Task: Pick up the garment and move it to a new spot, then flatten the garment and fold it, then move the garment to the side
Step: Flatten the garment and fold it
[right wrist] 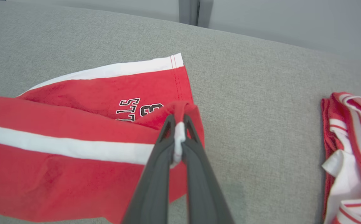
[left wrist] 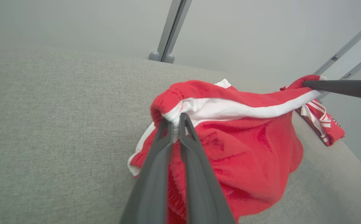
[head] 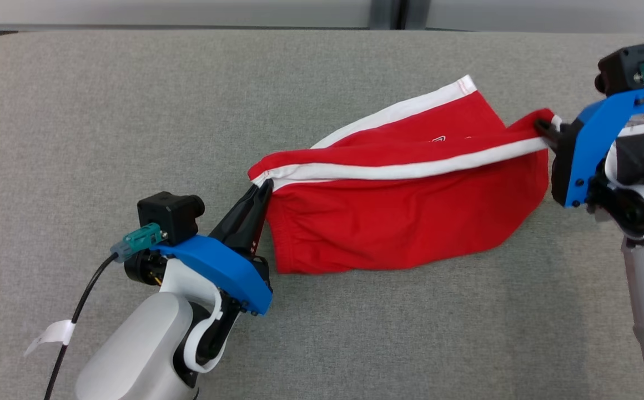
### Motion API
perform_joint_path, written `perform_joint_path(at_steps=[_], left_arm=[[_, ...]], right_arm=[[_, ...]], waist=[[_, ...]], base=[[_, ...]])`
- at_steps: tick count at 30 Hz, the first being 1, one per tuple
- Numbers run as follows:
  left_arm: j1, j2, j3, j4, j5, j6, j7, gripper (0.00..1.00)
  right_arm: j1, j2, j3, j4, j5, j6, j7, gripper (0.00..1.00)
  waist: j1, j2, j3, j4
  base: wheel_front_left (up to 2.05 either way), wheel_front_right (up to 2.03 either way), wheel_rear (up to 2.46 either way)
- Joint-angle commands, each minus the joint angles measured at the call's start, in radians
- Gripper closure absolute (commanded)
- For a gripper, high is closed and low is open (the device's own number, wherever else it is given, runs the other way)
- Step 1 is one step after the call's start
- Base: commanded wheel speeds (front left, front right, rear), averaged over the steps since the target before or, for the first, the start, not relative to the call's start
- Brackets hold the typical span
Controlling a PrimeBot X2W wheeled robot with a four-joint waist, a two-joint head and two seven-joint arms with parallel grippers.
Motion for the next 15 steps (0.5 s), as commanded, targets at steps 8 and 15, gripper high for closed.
perform_joint_path(at_steps=[8,15], left_arm=[[-0.077,-0.077,0.012,0.135,0.006,-0.004,-0.065,1.00],[-0.119,-0.126,0.009,0.211,0.010,-0.015,-0.107,1.00]], right_arm=[[-0.172,-0.012,0.005,0.184,-0.038,0.000,-0.142,1.00],[-0.252,-0.022,0.026,0.310,-0.070,0.000,-0.241,1.00]], waist=[[-0.0002,-0.0002,0.084,0.068],[-0.0002,-0.0002,0.111,0.094]], base=[[0.00,0.00,0.00],[0.00,0.00,0.00]])
